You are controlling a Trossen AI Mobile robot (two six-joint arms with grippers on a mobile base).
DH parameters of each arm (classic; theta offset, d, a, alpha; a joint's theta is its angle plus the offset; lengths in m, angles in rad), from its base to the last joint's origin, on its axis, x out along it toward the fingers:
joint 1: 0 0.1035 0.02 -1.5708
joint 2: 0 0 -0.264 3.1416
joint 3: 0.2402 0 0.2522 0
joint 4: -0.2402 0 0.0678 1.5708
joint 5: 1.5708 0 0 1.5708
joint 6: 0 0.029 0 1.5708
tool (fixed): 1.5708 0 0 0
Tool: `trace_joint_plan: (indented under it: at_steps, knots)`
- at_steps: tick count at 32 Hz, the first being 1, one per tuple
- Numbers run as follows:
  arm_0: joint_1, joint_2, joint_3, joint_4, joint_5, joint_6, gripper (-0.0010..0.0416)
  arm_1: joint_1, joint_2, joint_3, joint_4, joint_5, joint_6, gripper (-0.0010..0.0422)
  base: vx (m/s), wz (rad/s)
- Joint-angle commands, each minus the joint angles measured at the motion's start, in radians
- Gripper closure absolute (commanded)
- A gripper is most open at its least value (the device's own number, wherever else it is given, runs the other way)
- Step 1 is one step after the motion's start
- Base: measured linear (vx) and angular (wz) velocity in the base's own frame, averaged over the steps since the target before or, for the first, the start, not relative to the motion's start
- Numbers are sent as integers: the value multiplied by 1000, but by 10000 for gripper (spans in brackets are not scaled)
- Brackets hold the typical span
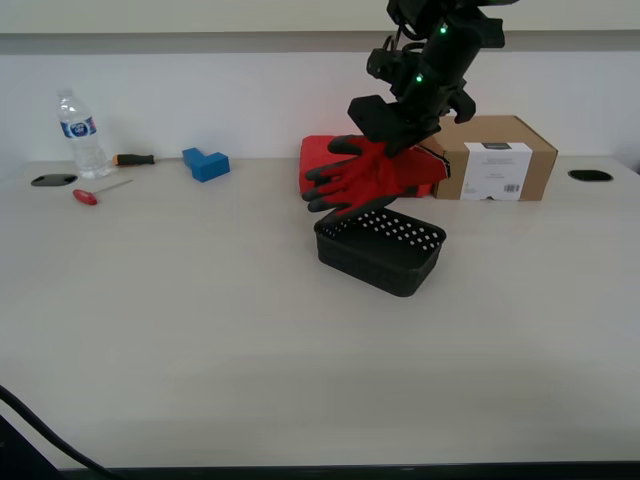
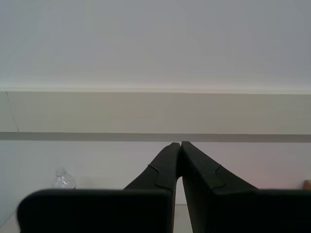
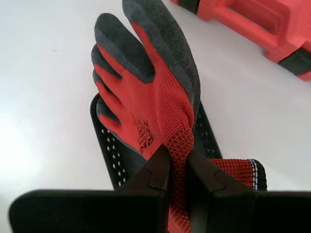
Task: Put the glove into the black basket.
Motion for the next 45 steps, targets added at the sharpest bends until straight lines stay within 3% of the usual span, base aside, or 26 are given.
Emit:
trace_joint_plan:
  at_steps: [1, 9, 14, 18, 23, 25, 31, 35, 36, 40, 45]
  knots:
    - [0, -2, -3, 8, 1, 10, 406, 0, 0, 0, 5, 0, 0, 412, 0, 0]
    - [0, 15, -2, -4, 2, 19, 406, 0, 0, 0, 6, 0, 0, 412, 0, 0]
    - [0, 105, -1, -55, 2, 45, 406, 0, 0, 0, 6, 0, 0, 412, 0, 0]
    - [0, 110, 0, -23, 9, 128, 406, -1, 0, 0, 6, 0, 0, 412, 0, 0]
    - [1, 108, 0, -45, 9, 143, 406, -1, 0, 0, 6, 0, 0, 412, 0, 0]
    - [1, 108, -1, -45, 10, 166, 406, 0, 0, 0, 6, 0, 0, 412, 0, 0]
    - [0, 108, -1, -34, 14, 164, 406, -1, 0, 0, 6, 0, 0, 412, 0, 0]
    - [-13, 109, -1, -18, -29, 201, 360, 0, 0, 0, 6, 0, 0, 412, 0, 0]
    - [-15, 109, -1, -14, -31, 209, 328, 0, 0, 0, 6, 0, 0, 412, 0, 0]
    - [-14, 108, 0, -12, -3, 208, 265, 0, 0, 0, 6, 0, 0, 412, 0, 0]
    - [-14, 71, -1, 1, -6, 208, 254, -1, 0, 0, 6, 0, 0, 412, 0, 0]
